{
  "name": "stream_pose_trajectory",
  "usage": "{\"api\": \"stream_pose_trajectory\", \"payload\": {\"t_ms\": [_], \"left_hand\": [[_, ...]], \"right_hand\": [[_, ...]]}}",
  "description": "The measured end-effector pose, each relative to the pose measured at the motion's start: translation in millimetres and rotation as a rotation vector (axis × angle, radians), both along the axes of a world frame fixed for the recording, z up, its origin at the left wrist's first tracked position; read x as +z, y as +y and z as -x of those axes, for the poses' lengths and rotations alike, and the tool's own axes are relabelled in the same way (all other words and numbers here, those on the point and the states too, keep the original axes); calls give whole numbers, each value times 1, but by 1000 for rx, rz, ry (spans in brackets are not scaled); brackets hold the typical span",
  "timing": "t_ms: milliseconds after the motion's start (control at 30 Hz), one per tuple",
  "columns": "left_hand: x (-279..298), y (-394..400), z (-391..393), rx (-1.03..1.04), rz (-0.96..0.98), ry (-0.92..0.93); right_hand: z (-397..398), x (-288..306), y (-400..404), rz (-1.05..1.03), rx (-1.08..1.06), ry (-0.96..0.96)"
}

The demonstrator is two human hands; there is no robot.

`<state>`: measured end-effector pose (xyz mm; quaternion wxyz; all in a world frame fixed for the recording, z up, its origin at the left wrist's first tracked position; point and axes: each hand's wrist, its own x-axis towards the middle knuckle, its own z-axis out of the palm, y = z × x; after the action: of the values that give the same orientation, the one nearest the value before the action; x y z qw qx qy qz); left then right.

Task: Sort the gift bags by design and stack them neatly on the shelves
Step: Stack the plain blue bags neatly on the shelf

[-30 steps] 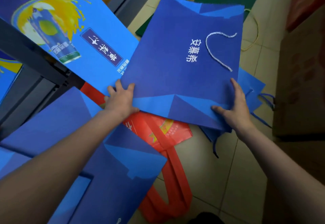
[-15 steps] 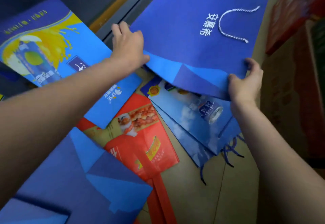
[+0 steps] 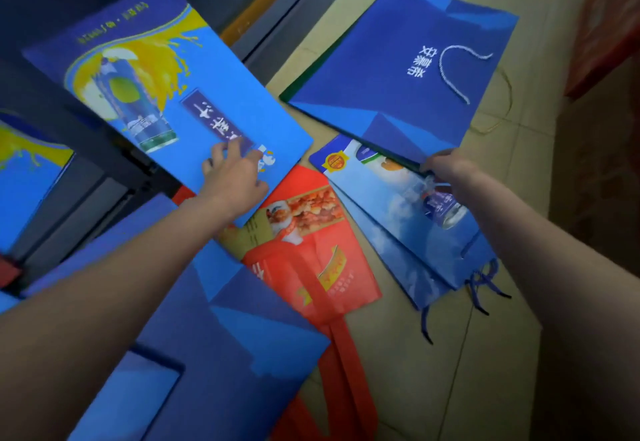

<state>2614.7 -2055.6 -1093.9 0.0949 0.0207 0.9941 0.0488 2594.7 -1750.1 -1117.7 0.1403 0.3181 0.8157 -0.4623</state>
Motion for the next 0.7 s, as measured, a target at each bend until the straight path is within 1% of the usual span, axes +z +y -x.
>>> {"api": "stream_pose_trajectory", "payload": {"t_ms": [67,133,233,333,367,433,500,533,567,600,700], "left_hand": [[-1,-22,-36,-37,-48,47],[0,-53,-74,-98,-119,142],[4,-110,-134,-127,-99,203],[12,-167,-196,-16,-65,207],[13,-186,-217,32,-27,189],[18,-216,-256,155,72,79],[20,-237,-287,328,117,-25],[22,-244,-299,400,105,-79],[22,-249,-308,422,99,-104],[23,-252,-314,419,98,-106],[28,-255,-323,407,77,-49]], "right_hand": [[-10,10,-29,17,138,33],[-21,24,-70,82,347,82],[-53,42,-153,202,632,173],[-93,41,-241,333,873,166],[-107,37,-268,324,966,136],[-133,23,-311,241,1110,74],[-161,10,-342,250,1144,22],[-174,5,-354,279,1143,-18],[-186,2,-363,301,1130,-49],[-197,0,-369,312,1093,-46],[-207,9,-377,381,831,26]]}}
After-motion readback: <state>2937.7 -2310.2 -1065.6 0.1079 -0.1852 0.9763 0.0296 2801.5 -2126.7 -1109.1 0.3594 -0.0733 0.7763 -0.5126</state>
